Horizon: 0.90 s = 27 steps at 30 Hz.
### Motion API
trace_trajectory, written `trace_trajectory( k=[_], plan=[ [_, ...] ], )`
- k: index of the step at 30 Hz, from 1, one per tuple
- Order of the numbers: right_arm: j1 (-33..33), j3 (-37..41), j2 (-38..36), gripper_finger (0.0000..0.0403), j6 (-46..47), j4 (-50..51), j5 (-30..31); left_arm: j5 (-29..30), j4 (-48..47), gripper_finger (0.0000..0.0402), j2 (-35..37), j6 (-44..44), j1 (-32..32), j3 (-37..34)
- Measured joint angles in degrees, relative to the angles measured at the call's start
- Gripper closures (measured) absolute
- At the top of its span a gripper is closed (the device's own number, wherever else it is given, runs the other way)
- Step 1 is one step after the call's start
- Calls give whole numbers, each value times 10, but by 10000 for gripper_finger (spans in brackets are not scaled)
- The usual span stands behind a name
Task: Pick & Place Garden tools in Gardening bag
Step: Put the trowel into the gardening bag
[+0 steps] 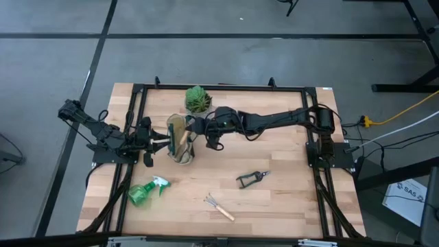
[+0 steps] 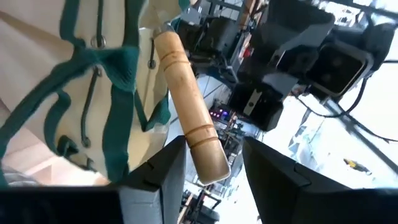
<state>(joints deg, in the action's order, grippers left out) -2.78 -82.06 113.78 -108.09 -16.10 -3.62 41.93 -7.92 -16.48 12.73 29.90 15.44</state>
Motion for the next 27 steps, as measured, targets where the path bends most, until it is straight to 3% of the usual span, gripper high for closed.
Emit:
trace_trajectory(
  k=[10, 15, 23, 27],
  plan=[
    [-1, 0, 0, 242, -87, 0, 0, 0, 0, 304, 0, 0, 0, 0],
    [-5, 0, 0, 231, -46, -2, 0, 0, 0, 304, 0, 0, 0, 0],
    [-4, 1, 0, 168, 36, -50, -3, 0, 0, 304, 0, 0, 0, 0],
    [-6, 1, 0, 147, 81, -74, -35, 0, 0, 304, 0, 0, 0, 0]
  ],
)
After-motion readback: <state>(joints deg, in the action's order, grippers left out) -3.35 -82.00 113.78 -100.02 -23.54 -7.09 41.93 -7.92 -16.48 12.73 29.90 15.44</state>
